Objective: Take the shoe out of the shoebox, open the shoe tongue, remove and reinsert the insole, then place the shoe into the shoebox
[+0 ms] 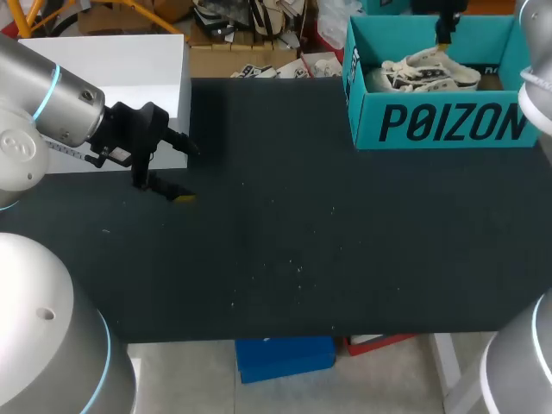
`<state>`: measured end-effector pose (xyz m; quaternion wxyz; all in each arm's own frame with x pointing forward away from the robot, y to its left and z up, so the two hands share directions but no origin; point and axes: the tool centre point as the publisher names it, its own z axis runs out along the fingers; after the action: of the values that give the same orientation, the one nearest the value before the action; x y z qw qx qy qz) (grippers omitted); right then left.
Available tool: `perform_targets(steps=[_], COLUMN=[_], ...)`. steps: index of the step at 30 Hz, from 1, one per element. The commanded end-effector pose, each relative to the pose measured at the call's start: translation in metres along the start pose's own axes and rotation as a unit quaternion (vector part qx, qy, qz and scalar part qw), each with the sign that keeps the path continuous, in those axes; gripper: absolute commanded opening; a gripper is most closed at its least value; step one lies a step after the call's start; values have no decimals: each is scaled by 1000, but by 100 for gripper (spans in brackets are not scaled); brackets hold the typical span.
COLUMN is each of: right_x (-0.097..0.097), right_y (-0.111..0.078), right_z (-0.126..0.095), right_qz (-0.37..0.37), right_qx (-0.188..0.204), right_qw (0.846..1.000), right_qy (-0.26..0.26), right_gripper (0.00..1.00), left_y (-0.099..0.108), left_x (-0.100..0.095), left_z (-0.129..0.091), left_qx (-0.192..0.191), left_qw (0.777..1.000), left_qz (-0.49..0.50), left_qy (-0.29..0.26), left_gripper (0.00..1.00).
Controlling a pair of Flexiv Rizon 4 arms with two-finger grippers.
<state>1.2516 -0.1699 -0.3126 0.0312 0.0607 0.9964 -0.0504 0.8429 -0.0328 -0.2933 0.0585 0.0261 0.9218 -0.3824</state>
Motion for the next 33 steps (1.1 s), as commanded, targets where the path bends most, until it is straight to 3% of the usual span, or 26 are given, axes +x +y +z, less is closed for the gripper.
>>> perform_targets(steps=[1,7,8,16,25,29,33], right_x=[15,50,56,122,205,231,256], right_y=[-2,1,3,21,45,60,84], right_z=[-62,-105,-110,-139,-143,-143,-142], right_qz=[10,29,31,31,65,102,138], right_qx=[23,48,53,61,61,65,73], right_qw=[997,998,998,997,992,986,977], right_qy=[76,28,19,-43,-87,-114,-147], right_gripper=[20,24,29,34,36,36,43], left_y=[0,0,0,0,0,0,0], left_x=[1,1,1,1,1,1,1], left_z=[1,1,1,1,1,1,1], left_qx=[-1,-1,-1,-1,-1,-1,-1], left_qw=[1000,1000,1000,1000,1000,1000,1000], left_qz=[1,1,1,1,1,1,1], left_qy=[-2,-2,-2,-2,-2,-2,-2], left_gripper=[100,100,100,100,100,100,100])
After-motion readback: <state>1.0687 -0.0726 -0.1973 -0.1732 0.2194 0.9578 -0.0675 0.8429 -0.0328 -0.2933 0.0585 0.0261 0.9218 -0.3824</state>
